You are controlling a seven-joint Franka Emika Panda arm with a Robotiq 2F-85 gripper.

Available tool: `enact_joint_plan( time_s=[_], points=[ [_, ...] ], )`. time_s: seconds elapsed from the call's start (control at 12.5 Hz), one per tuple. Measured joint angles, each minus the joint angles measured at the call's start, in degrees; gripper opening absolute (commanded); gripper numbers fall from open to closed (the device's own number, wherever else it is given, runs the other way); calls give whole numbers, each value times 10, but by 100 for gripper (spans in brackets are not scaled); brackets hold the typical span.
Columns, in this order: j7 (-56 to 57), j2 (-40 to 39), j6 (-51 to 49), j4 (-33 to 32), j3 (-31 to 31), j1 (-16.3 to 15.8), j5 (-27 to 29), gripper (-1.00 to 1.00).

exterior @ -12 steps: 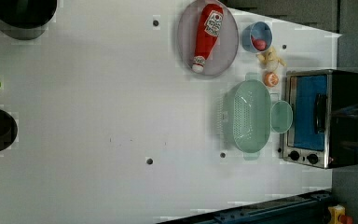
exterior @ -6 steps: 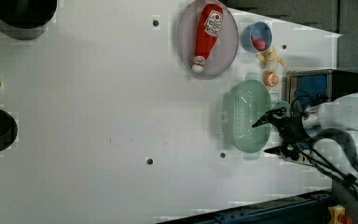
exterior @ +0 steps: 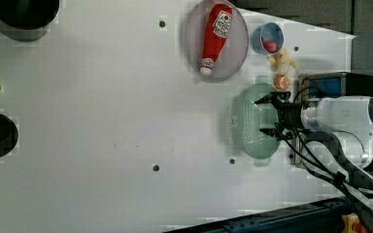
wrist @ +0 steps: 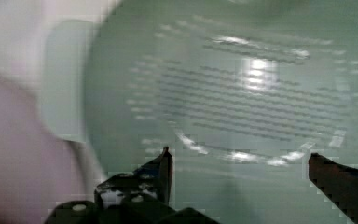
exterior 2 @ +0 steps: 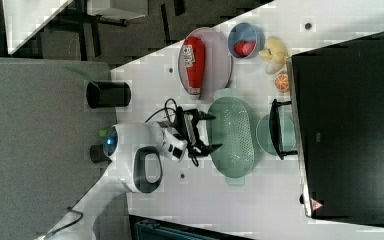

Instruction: Drag strainer right to left.

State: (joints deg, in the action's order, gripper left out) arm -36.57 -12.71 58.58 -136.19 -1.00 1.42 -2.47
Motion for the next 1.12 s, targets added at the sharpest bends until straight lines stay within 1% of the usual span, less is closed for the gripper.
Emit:
enact_joint_plan(
  time_s=[0.08,0.32,0.48,0.64,0.8,0.96,1.04,1.12],
  points=[
    [-1,-18,25,1,-1,-1,4,100],
    [-25,-88,60,-3,0,-8,11,100],
    [-32,-122,67,-10,-1,-7,11,100],
    [-43,-130,73,-16,-2,-12,18,100],
    [-45,-125,69,-17,-3,-18,11,100],
    [-51,-126,83,-18,6,-39,12,100],
    [-51,-126,82,-18,5,-45,14,100],
    [-55,-125,77,-18,-5,-44,22,100]
  ],
)
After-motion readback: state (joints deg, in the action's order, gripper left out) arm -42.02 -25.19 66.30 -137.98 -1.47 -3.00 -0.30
